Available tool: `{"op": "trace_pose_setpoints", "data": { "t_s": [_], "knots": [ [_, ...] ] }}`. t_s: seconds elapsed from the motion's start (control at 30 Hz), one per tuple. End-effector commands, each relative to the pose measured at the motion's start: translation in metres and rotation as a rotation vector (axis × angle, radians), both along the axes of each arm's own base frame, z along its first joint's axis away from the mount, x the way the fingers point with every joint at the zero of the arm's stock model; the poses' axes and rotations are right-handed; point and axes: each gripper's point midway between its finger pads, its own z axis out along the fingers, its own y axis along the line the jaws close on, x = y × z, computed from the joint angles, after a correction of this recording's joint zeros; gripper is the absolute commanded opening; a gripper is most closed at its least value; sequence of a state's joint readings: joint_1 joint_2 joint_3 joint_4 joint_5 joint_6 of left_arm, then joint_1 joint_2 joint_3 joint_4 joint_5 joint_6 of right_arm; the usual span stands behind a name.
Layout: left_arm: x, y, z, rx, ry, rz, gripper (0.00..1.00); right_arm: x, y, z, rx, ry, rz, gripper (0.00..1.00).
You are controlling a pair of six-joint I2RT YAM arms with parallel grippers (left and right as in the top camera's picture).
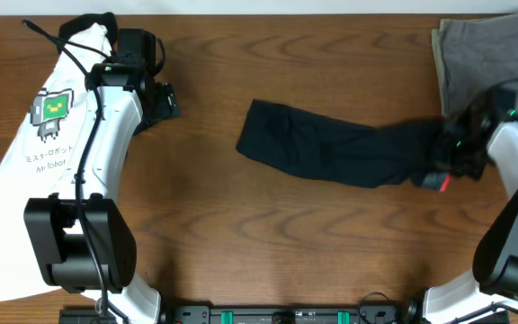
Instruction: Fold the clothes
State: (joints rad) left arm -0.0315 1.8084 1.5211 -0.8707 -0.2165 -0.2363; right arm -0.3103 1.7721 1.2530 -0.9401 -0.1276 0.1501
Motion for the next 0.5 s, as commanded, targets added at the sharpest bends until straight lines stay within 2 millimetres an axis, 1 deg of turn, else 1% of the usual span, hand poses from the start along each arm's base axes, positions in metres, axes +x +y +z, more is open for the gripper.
{"op": "trace_pose_setpoints", "data": {
  "t_s": [0.0, 0.07, 0.13, 0.17, 0.23, 0.27, 0.3, 0.47],
  "knots": [
    [0.002, 0.002, 0.011, -0.001, -0.030, 0.016, 0.98, 0.025, 0.011, 0.036, 0.050, -0.103, 0.130, 0.01],
    [0.002, 0.002, 0.011, -0.001, -0.031, 0.016, 0.98, 0.033, 0.022, 0.052, 0.080, -0.131, 0.169, 0.01],
    [0.002, 0.002, 0.011, -0.001, -0.031, 0.016, 0.98, 0.039, 0.036, 0.061, 0.094, -0.148, 0.205, 0.01],
    [0.002, 0.002, 0.011, -0.001, -0.031, 0.016, 0.98, 0.042, 0.046, 0.065, 0.102, -0.158, 0.232, 0.01],
    [0.002, 0.002, 0.011, -0.001, -0.030, 0.016, 0.98, 0.048, 0.071, 0.069, 0.111, -0.175, 0.298, 0.01],
    [0.002, 0.002, 0.011, -0.001, -0.030, 0.016, 0.98, 0.050, 0.080, 0.071, 0.110, -0.182, 0.323, 0.01],
    [0.002, 0.002, 0.011, -0.001, -0.030, 0.016, 0.98, 0.054, 0.096, 0.073, 0.113, -0.197, 0.362, 0.01],
    [0.002, 0.002, 0.011, 0.000, -0.031, 0.016, 0.98, 0.075, 0.164, 0.087, 0.123, -0.301, 0.490, 0.01]
  ]
}}
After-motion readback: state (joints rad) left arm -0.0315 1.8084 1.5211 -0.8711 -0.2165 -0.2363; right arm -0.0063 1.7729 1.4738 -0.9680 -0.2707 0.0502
